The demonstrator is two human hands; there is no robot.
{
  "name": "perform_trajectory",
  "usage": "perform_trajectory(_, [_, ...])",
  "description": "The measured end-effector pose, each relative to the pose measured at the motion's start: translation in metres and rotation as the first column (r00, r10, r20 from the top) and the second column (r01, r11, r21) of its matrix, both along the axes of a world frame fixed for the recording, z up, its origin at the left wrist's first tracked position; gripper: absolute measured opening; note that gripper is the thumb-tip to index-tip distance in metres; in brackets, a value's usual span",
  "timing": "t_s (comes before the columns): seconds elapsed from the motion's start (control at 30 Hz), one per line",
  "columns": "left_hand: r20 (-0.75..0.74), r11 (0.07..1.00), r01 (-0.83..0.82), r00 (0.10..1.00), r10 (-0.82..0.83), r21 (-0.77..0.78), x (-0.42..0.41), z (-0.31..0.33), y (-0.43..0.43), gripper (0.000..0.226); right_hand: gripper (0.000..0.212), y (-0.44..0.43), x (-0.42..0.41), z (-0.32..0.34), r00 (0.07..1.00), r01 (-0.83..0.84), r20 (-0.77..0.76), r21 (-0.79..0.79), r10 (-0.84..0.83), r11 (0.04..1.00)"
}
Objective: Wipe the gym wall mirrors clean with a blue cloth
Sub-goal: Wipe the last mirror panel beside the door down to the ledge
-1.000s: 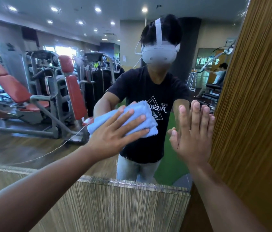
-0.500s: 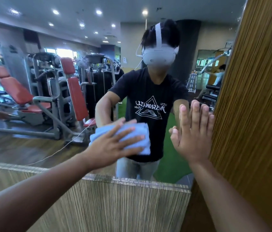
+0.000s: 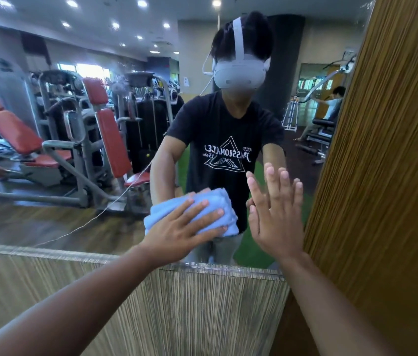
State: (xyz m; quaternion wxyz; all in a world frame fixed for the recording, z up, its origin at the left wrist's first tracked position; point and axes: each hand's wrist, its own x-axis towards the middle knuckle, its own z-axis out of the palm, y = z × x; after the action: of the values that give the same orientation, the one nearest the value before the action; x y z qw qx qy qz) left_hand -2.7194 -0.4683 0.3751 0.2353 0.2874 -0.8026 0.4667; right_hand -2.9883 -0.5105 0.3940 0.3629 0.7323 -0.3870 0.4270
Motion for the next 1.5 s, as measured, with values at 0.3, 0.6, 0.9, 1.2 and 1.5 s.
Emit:
perform_trajectory(0.3, [0.286,0.98,0.005,0.956,-0.062,0.197,0.021,-0.049,0.012,0.046,0.059,-0.016,0.0,-0.012,0.994,0.105,-0.006,-0.099,-0.106,0.99])
perform_trajectory(0.6, [0.05,0.987,-0.059,0.997,0.052,0.149,0.047,0.017,0.018,0.049,0.061,-0.017,0.001,-0.014,0.994,0.108,0.004,-0.133,-0.108,0.985])
perform_trajectory(0.9, [0.106,0.979,0.012,0.994,-0.035,0.205,-0.015,-0.066,0.012,0.043,0.064,-0.017,0.003,-0.015,0.994,0.111,0.023,-0.188,-0.108,0.976])
perform_trajectory(1.2, [0.208,0.964,0.07,0.97,-0.125,0.255,-0.008,-0.077,0.009,0.043,0.064,-0.017,0.0,-0.015,0.994,0.113,0.009,-0.211,-0.113,0.971])
perform_trajectory(1.5, [0.285,0.967,-0.102,0.958,0.032,0.235,0.088,-0.077,0.029,0.047,0.06,-0.017,0.001,-0.014,0.993,0.115,0.012,-0.209,-0.115,0.971])
